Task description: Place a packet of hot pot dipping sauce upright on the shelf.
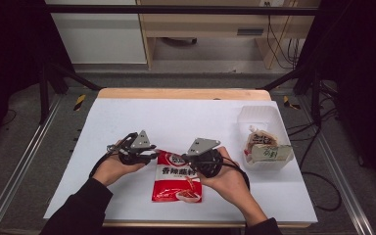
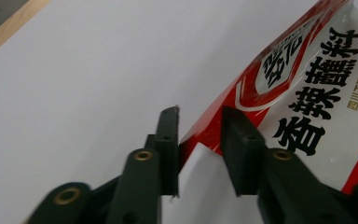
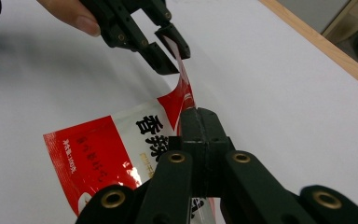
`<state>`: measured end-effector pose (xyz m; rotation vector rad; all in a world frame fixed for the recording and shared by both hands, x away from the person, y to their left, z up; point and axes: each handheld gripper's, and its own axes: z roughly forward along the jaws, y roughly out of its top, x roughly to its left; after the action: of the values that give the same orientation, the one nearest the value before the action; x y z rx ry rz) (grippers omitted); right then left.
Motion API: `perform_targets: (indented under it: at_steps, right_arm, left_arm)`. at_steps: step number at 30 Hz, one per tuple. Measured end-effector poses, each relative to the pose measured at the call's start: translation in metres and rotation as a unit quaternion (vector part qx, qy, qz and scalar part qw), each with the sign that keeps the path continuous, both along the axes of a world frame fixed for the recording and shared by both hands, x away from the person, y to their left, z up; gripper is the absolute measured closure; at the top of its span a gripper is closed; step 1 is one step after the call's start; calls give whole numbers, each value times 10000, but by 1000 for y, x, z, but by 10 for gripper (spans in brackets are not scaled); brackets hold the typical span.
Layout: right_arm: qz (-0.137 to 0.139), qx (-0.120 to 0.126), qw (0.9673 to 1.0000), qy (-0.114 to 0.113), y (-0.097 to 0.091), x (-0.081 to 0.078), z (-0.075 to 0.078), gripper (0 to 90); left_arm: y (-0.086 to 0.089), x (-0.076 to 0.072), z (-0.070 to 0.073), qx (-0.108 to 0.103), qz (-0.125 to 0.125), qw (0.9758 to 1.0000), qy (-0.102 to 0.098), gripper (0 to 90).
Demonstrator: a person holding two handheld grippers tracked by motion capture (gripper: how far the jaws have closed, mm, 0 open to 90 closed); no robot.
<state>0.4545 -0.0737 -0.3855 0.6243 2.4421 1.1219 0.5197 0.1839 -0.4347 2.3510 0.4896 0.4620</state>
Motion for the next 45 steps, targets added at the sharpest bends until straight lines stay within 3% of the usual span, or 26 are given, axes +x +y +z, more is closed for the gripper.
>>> perform_targets:
  at_steps: [8, 14, 20, 23, 26, 35, 40, 45]
  right_arm:
    - [-143, 0, 9999, 42, -13, 1, 1, 900]
    - [-162, -52, 9998, 108, -21, 2, 4, 900]
    - [-65, -403, 9992, 11, -22, 6, 8, 641]
    - [-154, -477, 9987, 21, -21, 10, 11, 559]
    - [-215, -545, 9983, -10, -20, 14, 14, 478]
    - [-172, -573, 9982, 50, -12, 22, 28, 398]
    - [0, -677, 9976, 154, -7, 24, 35, 376]
    - [26, -714, 9969, 324, -5, 27, 39, 425]
  left_arm:
    - [-5, -5, 6, -184, 2, 9998, 102, 900]
    - [-7, -12, 16, -60, -120, 9999, -9, 900]
    - [-3, -17, 29, 7, -138, 9998, -161, 900]
    - [1, -16, 38, -128, -84, 9996, -233, 900]
    - [1, -17, 48, -88, -76, 9994, -341, 900]
    - [-4, -22, 71, -45, -126, 9983, -559, 900]
    - [-4, -23, 81, -62, -121, 9978, -652, 900]
    - [-1, -24, 89, -104, -127, 9973, -713, 900]
